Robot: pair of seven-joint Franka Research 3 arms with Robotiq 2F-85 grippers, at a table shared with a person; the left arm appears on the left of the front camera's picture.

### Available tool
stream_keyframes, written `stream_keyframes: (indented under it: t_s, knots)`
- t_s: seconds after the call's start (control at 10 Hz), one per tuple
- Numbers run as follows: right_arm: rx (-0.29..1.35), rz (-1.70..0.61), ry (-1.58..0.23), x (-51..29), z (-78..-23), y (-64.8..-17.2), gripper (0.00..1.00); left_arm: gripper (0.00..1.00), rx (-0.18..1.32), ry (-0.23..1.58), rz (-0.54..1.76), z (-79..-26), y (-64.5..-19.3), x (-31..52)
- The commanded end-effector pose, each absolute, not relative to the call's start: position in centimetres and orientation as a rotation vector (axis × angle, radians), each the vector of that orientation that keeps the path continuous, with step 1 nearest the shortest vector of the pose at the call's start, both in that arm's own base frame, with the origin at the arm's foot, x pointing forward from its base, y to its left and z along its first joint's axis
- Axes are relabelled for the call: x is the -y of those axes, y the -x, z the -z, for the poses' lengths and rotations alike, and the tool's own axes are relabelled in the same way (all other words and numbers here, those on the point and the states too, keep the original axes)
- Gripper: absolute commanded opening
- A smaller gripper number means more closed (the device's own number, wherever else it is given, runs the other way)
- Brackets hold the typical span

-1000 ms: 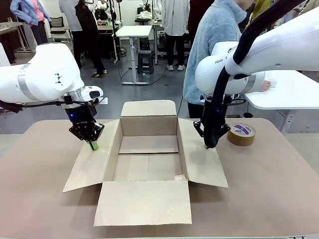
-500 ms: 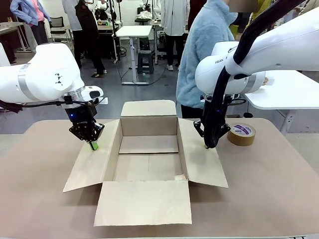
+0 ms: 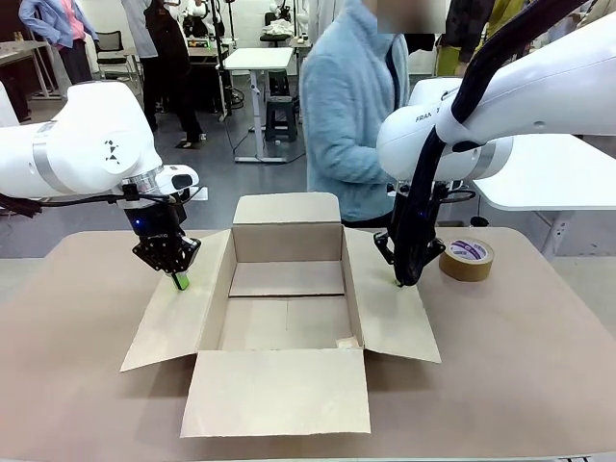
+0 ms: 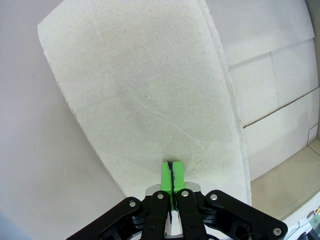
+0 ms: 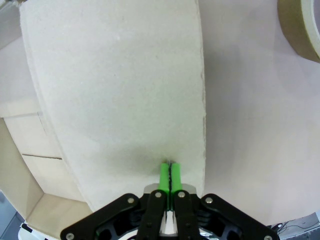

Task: Wrap the clocks to prevent damage.
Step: Once the human has placed the objects inside and stepped back, release both hands from the side flaps of the Package Box.

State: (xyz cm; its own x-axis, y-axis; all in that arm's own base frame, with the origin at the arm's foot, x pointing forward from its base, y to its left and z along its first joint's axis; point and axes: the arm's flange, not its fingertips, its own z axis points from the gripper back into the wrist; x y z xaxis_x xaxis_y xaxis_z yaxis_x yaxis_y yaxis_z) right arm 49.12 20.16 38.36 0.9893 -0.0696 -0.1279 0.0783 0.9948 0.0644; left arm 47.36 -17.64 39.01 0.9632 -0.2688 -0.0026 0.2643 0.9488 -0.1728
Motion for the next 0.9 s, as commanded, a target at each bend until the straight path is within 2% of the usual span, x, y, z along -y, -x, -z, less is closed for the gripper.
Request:
stream_keyframes:
  t_s: [0.0,0.8]
  knots:
    - [-0.126,0.080,-0.069,-20.27,-38.48,-49.06,0.00,0.00,-0.028,0.169,0.272,-38.86,-47.24,17.56]
    - [-0.126,0.080,-0.069,-20.27,-38.48,-49.06,0.00,0.00,-0.028,0.169,0.272,-38.86,-47.24,17.56]
